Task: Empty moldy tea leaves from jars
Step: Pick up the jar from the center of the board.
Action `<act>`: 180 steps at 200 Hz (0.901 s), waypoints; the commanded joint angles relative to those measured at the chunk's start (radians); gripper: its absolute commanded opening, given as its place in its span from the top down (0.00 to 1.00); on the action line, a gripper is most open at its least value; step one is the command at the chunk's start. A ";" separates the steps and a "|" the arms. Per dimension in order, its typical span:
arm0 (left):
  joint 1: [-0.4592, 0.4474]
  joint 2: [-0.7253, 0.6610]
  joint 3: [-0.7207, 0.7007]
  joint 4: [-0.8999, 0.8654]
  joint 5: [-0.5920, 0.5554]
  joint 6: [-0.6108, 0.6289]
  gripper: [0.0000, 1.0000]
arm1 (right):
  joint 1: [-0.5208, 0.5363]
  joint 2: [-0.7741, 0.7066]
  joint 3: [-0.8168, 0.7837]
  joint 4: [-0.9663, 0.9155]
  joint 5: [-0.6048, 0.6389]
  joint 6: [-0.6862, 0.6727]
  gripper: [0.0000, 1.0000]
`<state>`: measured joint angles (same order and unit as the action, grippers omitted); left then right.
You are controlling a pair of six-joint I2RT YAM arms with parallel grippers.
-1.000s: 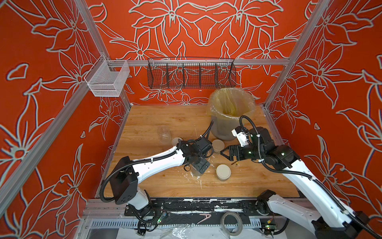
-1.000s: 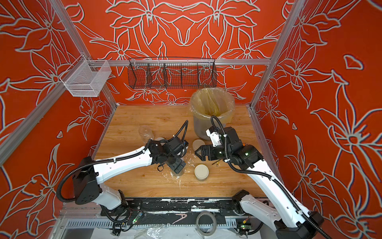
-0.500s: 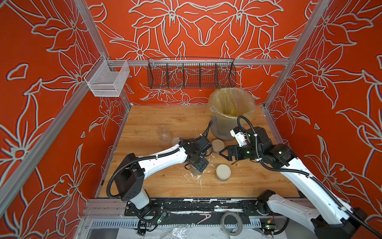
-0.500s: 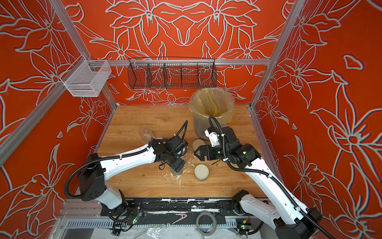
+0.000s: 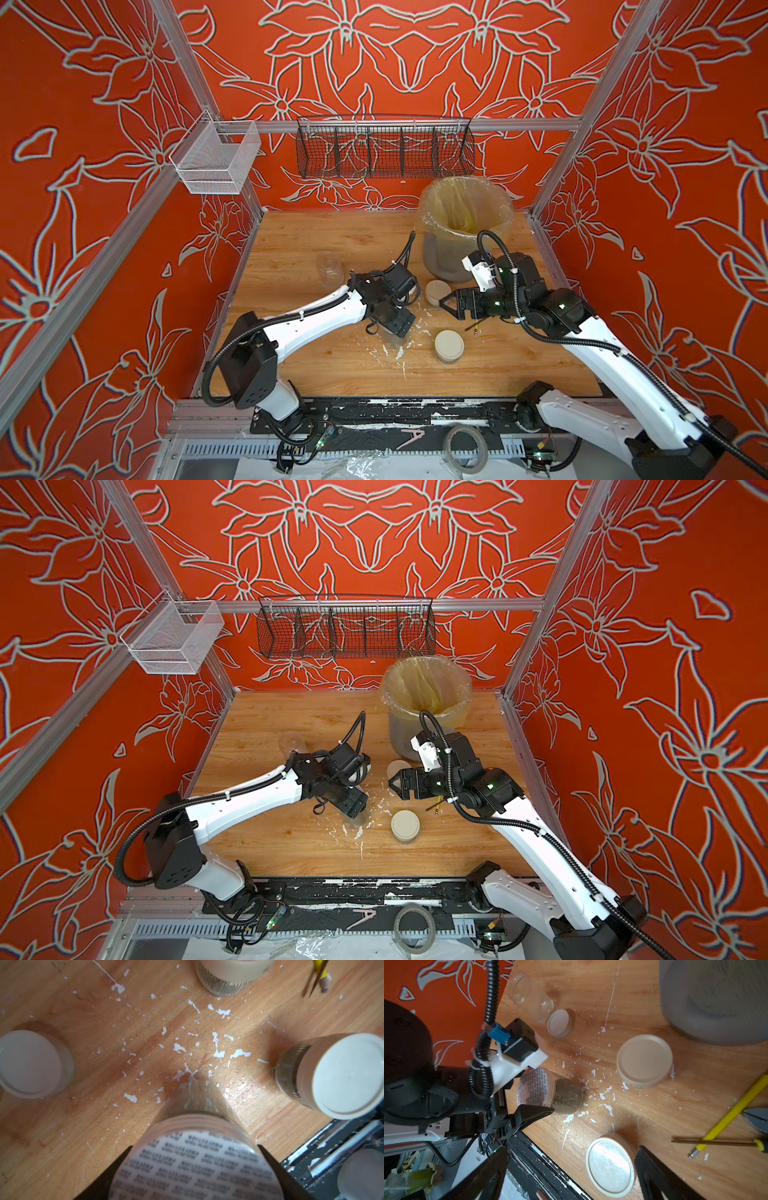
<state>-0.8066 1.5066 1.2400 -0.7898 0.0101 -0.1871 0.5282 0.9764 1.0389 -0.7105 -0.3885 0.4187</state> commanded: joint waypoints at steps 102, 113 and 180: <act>0.259 -0.356 0.023 0.119 0.447 -0.198 0.55 | 0.094 -0.093 -0.396 0.929 -0.237 -0.448 0.03; 0.260 -0.359 0.031 0.122 0.456 -0.204 0.58 | 0.102 -0.078 -0.416 0.962 -0.262 -0.497 0.03; 0.268 -0.357 0.024 0.183 0.530 -0.230 0.66 | 0.160 0.066 -0.438 1.094 -0.245 -0.619 0.03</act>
<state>-0.5453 1.1645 1.2438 -0.6708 0.4763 -0.3923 0.6651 1.0008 0.6064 0.2729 -0.6125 -0.1093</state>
